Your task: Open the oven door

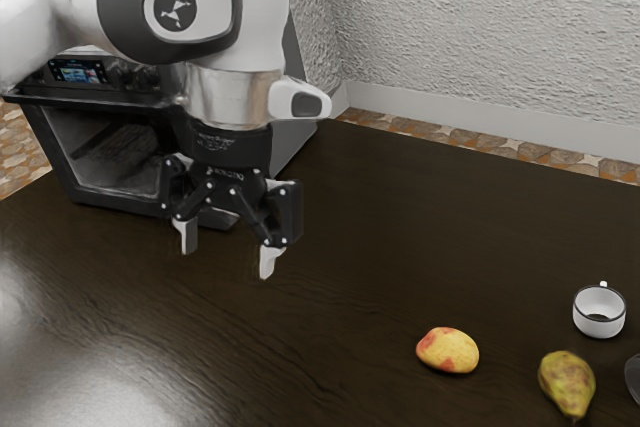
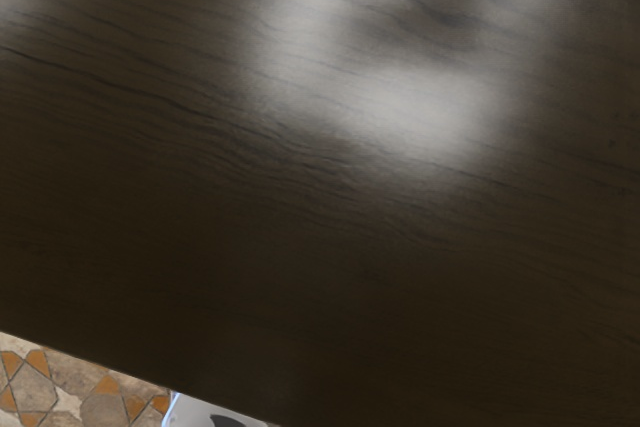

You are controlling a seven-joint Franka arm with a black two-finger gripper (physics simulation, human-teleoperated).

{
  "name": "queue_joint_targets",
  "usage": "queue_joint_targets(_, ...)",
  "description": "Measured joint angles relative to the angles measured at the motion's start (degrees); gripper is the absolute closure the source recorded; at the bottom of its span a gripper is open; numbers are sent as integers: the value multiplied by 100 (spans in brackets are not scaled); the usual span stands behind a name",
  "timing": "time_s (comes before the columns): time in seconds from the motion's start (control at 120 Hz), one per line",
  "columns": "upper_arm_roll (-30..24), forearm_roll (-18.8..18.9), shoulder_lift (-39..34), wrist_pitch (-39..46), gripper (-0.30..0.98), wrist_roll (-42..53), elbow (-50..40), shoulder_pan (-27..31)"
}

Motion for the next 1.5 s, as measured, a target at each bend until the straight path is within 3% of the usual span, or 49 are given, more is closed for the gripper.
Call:
queue_joint_targets(0.142,202,2,-115,601,0,-596,-14,-77)
queue_joint_targets(0.225,341,335,-223,771,0,-917,-1,-54)
queue_joint_targets(0.275,661,465,-488,846,0,-1168,-6,-263)
queue_joint_targets(0.333,1418,551,-914,1210,0,-1431,-359,-326)
queue_joint_targets(0.383,2090,587,-1116,1736,0,-1551,-698,430)
queue_joint_targets(0.408,2086,553,-1154,1991,0,-1581,-799,1071)
queue_joint_targets(0.458,1092,338,-1076,2418,0,-1586,-895,3099)
queue_joint_targets(0.508,-363,120,-897,2752,0,-1584,-871,5022)
queue_joint_targets(0.558,-1163,-18,-690,3034,0,-1582,-767,5854)
queue_joint_targets(0.683,-21,51,-551,4041,0,-1564,-928,4421)
queue_joint_targets(0.808,402,-113,-623,5032,0,-1532,-1195,3879)
queue_joint_targets(1.025,894,-1024,-738,5980,0,-1869,-1556,3376)
queue_joint_targets(1.258,917,-1205,-427,6561,0,-2401,-1562,3429)
queue_joint_targets(1.4,-170,-1227,-257,6737,0,-2570,-1511,4732)
queue_joint_targets(1.5,-447,-1242,-241,6805,0,-2667,-1492,5133)
